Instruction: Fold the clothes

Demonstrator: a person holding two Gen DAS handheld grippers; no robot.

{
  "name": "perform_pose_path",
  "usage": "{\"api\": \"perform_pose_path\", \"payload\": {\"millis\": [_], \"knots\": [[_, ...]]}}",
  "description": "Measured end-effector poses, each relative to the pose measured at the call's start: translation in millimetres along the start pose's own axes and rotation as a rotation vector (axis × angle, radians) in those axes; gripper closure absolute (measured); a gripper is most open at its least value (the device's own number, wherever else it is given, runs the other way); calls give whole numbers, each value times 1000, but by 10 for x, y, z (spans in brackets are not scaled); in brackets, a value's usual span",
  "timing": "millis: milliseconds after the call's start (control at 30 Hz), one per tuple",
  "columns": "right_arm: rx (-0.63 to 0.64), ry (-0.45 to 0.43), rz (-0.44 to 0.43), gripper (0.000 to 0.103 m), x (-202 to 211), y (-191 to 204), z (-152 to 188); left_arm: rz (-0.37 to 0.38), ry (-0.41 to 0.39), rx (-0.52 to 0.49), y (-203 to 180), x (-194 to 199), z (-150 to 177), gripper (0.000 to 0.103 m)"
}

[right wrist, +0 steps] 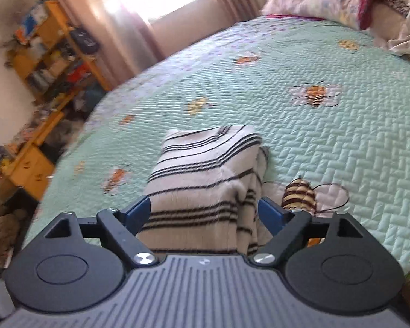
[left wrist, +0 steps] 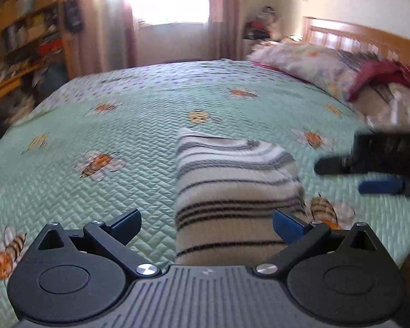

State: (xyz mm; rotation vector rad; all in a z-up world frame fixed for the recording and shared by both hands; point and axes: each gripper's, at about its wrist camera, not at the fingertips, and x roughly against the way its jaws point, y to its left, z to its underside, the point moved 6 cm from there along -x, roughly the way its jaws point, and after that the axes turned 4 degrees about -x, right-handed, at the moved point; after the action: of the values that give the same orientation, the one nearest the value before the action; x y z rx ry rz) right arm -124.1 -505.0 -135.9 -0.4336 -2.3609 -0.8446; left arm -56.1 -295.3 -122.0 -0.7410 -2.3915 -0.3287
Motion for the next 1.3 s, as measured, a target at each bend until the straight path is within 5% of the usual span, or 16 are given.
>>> {"api": "perform_pose_path", "payload": {"millis": [233, 433, 633, 1300], "knots": [[42, 56, 122, 17, -179, 251, -24, -98, 144, 95, 234, -92, -136, 1], [174, 101, 200, 17, -253, 443, 101, -135, 166, 32, 217, -127, -108, 1], [155, 144, 232, 17, -246, 419, 127, -142, 196, -2, 164, -157, -68, 1], [159, 237, 204, 17, -276, 415, 336, -113, 268, -38, 221, -222, 92, 1]]}}
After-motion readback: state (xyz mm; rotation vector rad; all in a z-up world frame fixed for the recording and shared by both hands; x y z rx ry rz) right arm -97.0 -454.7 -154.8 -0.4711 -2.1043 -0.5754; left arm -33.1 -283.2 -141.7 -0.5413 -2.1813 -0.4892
